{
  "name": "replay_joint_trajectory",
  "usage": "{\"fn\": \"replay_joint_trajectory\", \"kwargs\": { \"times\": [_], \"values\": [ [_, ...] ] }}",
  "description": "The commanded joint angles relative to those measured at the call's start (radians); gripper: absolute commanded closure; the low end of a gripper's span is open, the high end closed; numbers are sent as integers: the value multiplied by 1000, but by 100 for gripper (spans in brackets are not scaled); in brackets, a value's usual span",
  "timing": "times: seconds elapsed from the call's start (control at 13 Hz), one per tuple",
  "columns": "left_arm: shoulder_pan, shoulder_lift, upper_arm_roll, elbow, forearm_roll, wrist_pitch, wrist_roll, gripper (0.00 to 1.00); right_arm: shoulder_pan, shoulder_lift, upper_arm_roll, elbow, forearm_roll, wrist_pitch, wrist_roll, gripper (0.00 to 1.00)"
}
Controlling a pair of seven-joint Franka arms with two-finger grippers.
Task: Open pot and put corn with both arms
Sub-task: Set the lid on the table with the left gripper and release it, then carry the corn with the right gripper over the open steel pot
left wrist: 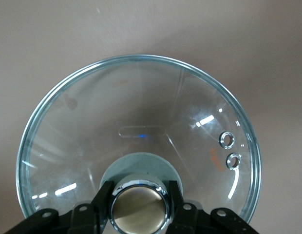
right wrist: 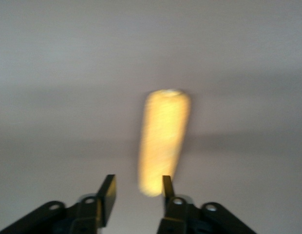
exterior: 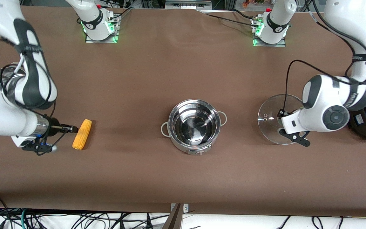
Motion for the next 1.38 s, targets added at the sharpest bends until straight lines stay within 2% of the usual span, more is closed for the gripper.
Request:
{"fn": "replay_joint_trajectory", "kwargs": {
  "times": [0.0,0.15,0.31,0.62,0.85,1.08,1.15,1.23,1.31],
  "values": [
    [14,-94,-18,-236,5,207,14,91,-65,28,17,-71,6,99,-86,0],
    [12,-97,-18,-254,3,230,5,0,-64,60,17,-78,6,139,-84,0],
    [9,-136,-19,-248,0,193,6,0,-55,71,19,-78,8,154,-74,0],
    [1,-280,-39,-177,-2,-9,-34,0,-30,74,19,-78,8,170,-52,0],
    [11,-379,-41,-150,-40,-69,-128,0,-22,94,19,-81,9,191,-52,0],
    [18,-453,-29,-44,-89,-241,-224,0,-18,102,20,-94,11,219,-51,0],
    [37,-459,-28,2,-106,-266,-236,0,-16,102,22,-105,11,234,-39,11],
    [40,-461,-21,36,-109,-286,-235,0,-7,102,22,-110,9,237,0,35],
    [31,-490,-15,35,-100,-286,-245,0,10,99,20,-110,9,234,33,63]
  ]
}}
